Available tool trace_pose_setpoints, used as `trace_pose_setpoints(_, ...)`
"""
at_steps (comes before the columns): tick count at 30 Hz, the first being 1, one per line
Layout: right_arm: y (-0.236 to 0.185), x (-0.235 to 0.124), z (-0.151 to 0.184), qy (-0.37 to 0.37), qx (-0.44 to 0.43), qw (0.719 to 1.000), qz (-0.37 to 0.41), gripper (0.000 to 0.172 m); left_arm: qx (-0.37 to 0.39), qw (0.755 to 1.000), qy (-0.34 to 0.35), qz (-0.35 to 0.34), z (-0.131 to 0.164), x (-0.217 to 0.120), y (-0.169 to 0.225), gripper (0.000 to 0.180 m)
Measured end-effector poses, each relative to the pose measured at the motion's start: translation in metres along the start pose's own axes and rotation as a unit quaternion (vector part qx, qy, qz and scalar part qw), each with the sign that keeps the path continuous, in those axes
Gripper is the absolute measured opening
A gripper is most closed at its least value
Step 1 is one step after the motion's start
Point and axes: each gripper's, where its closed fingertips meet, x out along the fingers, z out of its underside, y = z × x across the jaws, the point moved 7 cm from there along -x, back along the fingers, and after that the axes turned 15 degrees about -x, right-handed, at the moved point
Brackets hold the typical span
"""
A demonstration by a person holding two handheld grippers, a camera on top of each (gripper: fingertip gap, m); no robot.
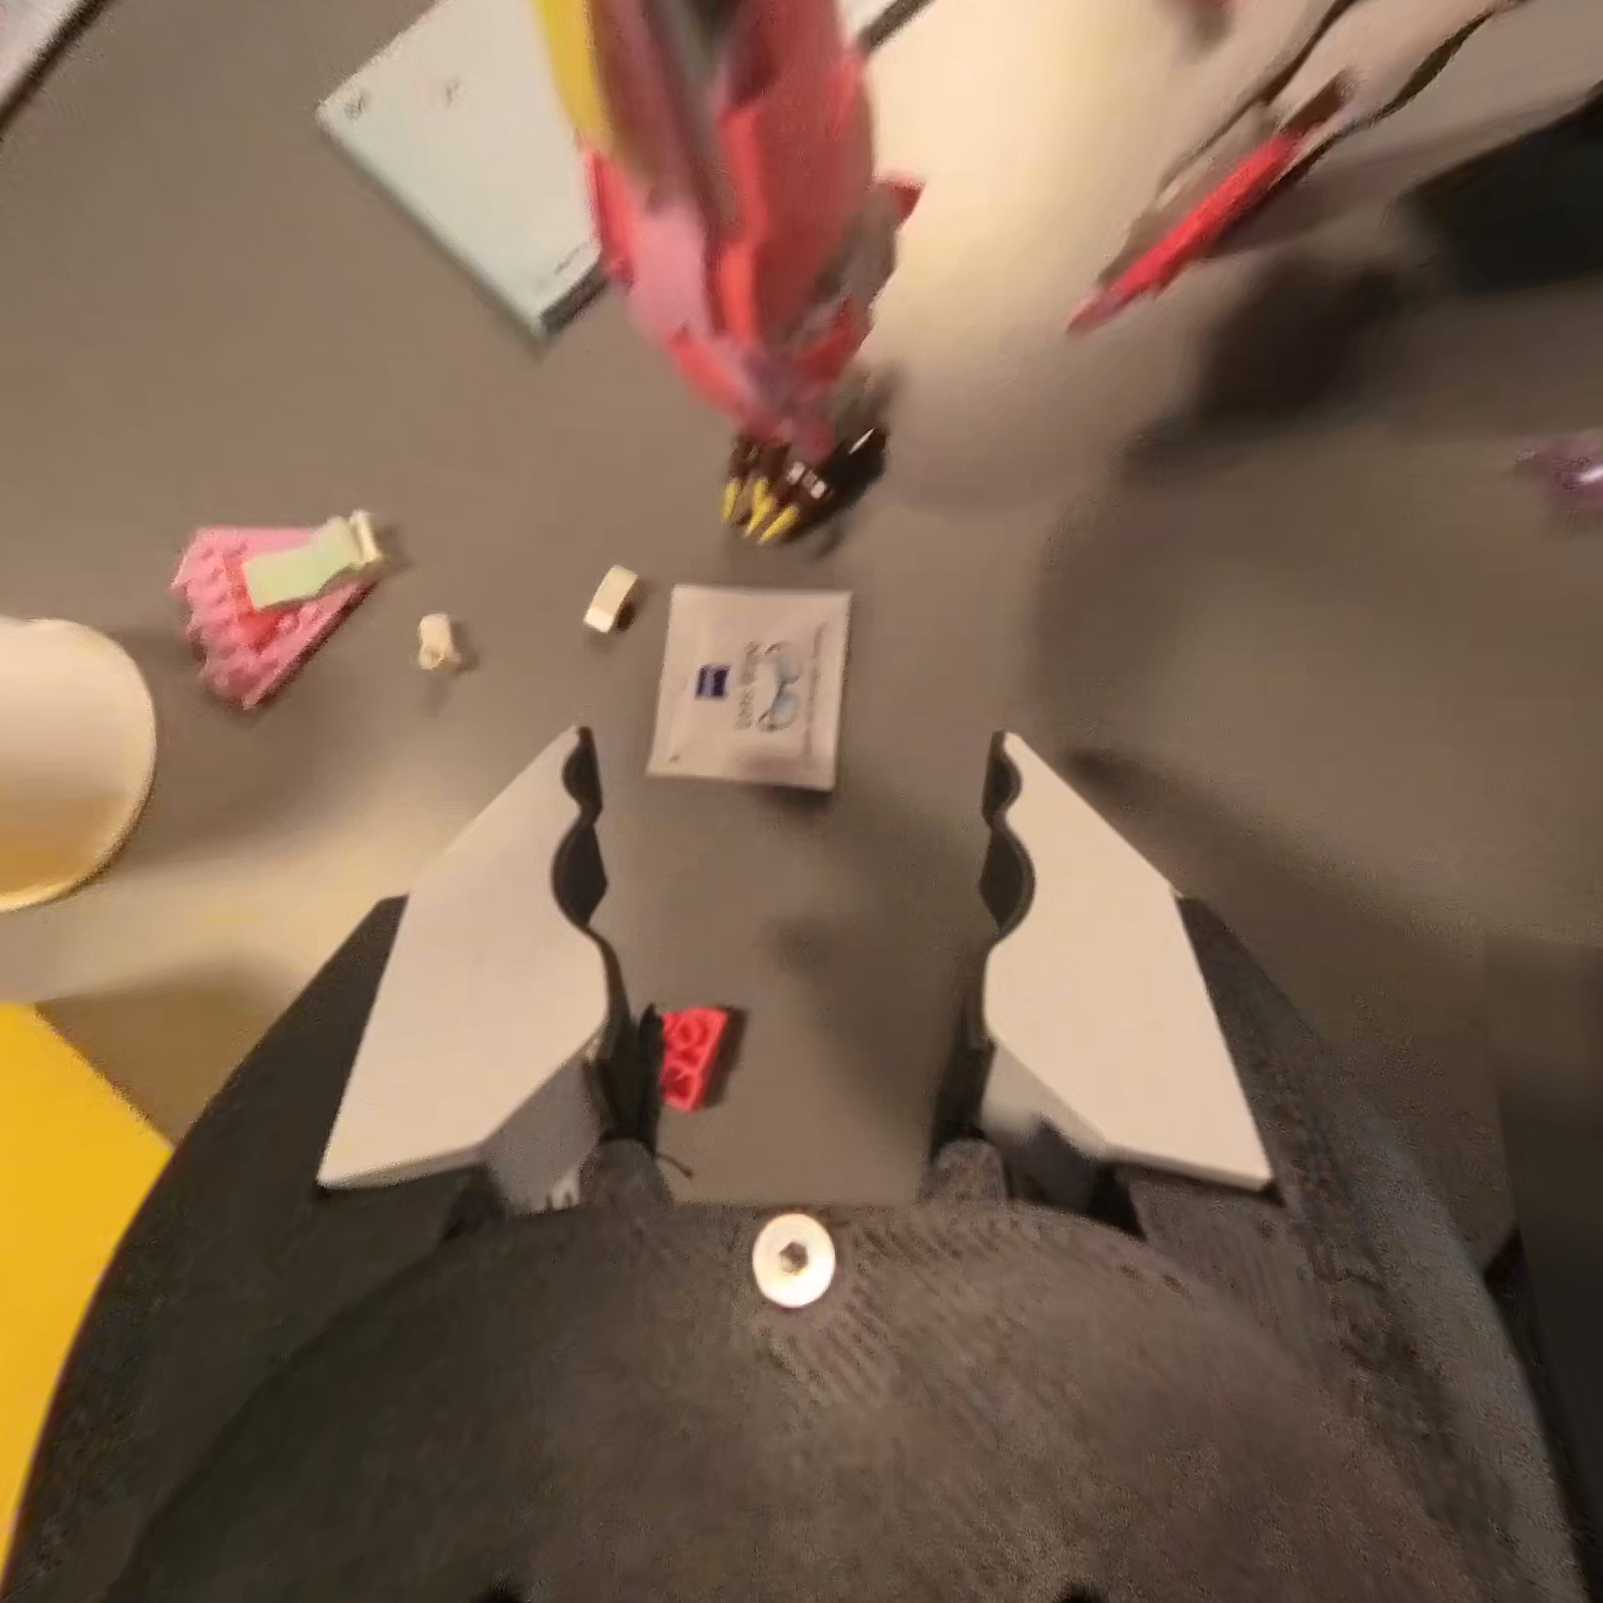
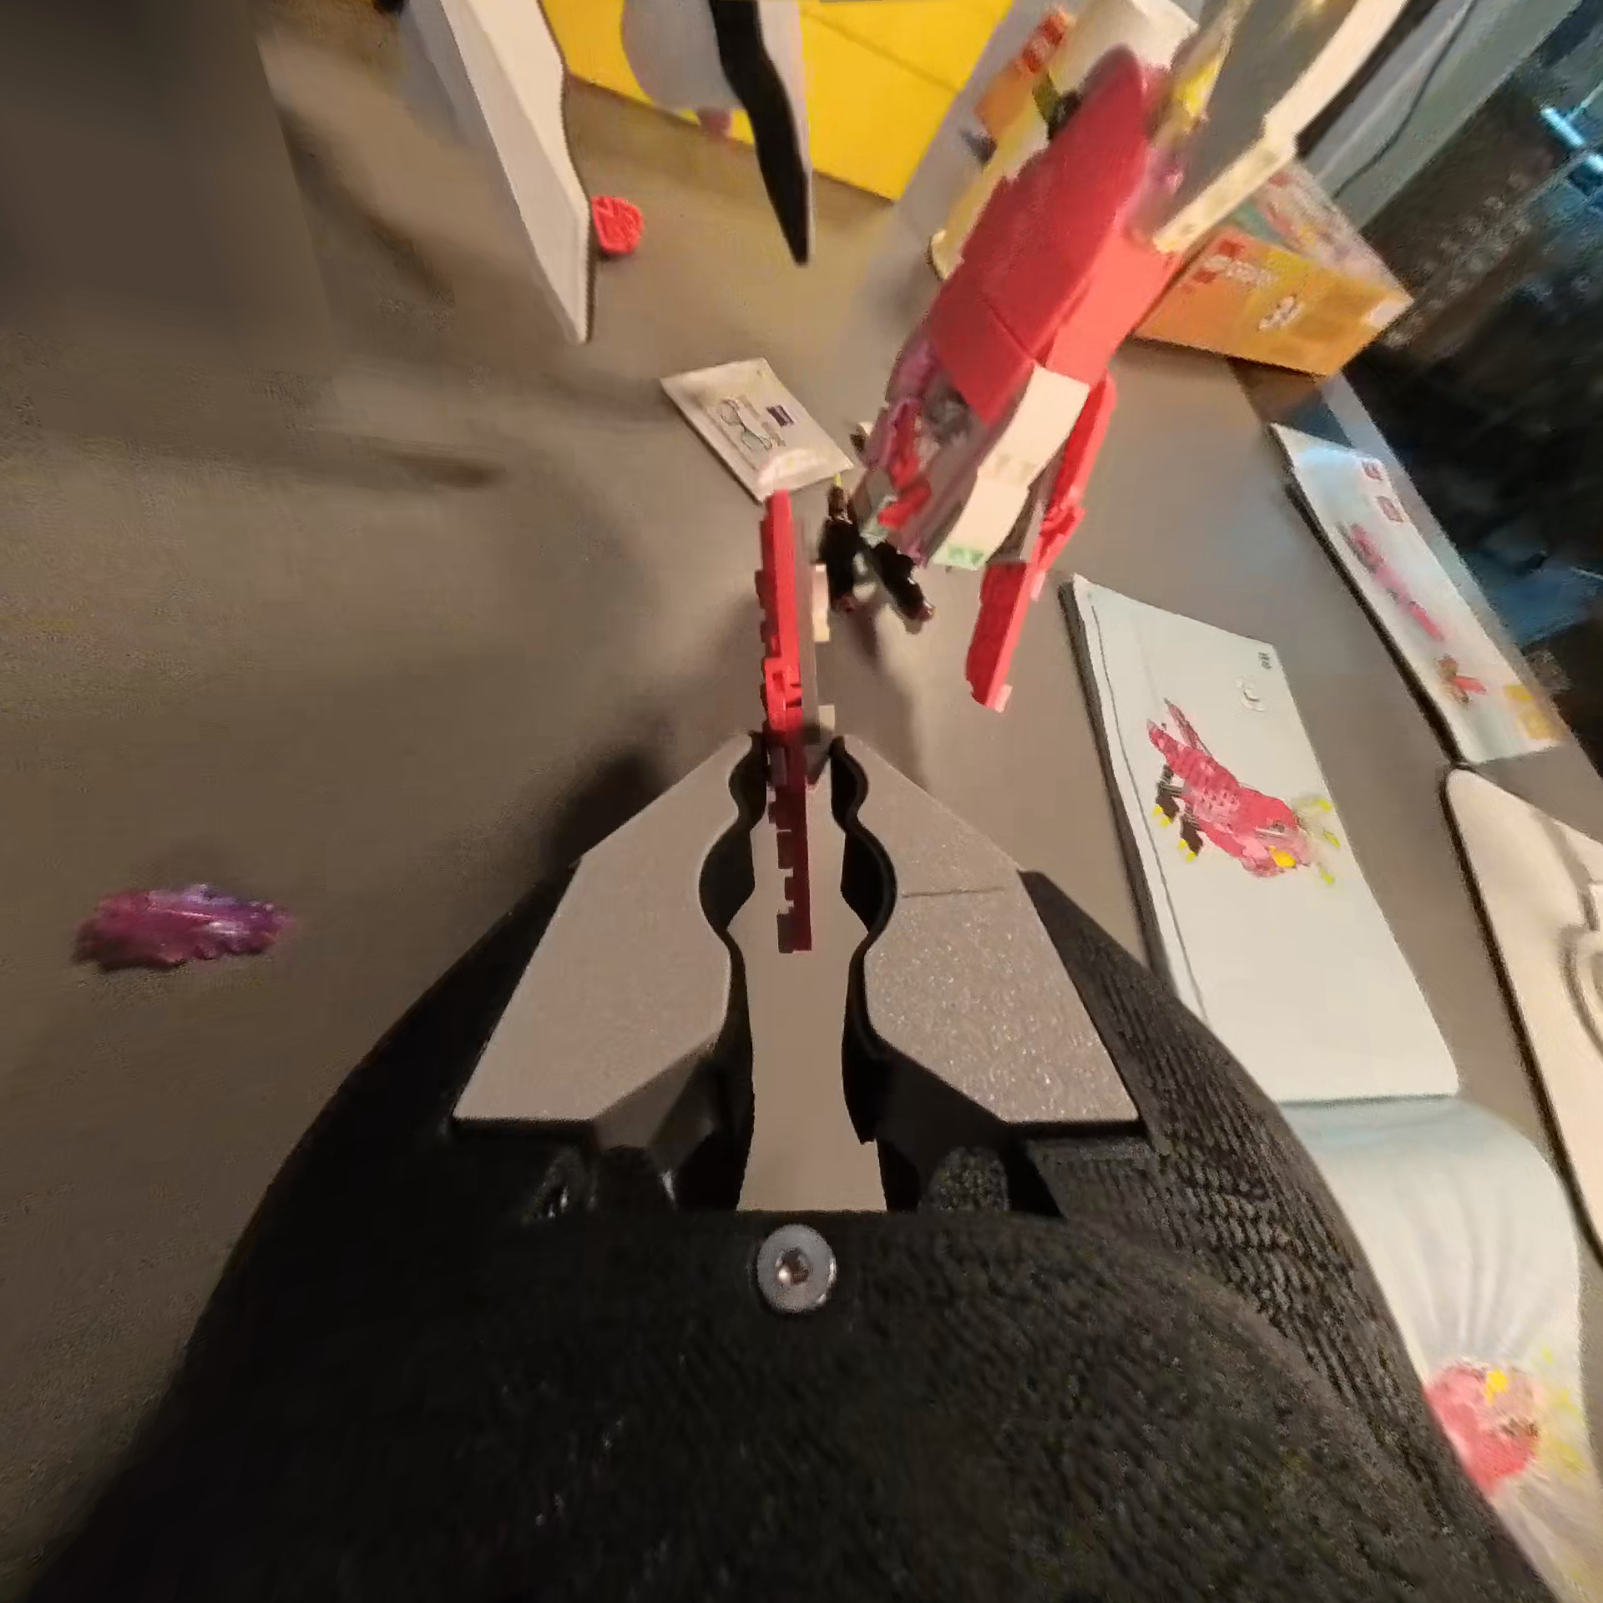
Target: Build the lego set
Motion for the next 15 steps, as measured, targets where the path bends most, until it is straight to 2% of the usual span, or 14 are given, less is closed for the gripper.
trace_pose_setpoints(2, 0.001, 0.002, 0.003, -0.021, -0.026, 0.999, 0.023, 0.012, -0.012, 1.000, -0.025, -0.001, 0.006, 0.007, -0.008, 0.087)
trace_pose_setpoints(6, 0.002, 0.004, 0.006, -0.050, -0.090, 0.992, 0.072, 0.012, -0.019, 0.999, -0.027, 0.007, 0.005, 0.020, -0.012, 0.072)
trace_pose_setpoints(10, 0.004, 0.003, 0.002, -0.040, -0.136, 0.983, 0.117, 0.012, -0.006, 0.999, -0.033, 0.021, 0.000, 0.030, -0.012, 0.060)
trace_pose_setpoints(11, 0.005, 0.002, 0.002, -0.039, -0.146, 0.980, 0.127, 0.012, -0.006, 0.999, -0.040, 0.034, 0.000, 0.030, -0.011, 0.052)
trace_pose_setpoints(12, 0.006, 0.001, 0.001, -0.038, -0.153, 0.978, 0.139, 0.011, -0.012, 0.998, -0.046, 0.042, 0.000, 0.031, -0.011, 0.041)
trace_pose_setpoints(15, 0.009, -0.002, -0.001, -0.028, -0.161, 0.972, 0.170, 0.012, -0.045, 0.998, -0.041, 0.029, -0.002, 0.028, -0.018, 0.034)
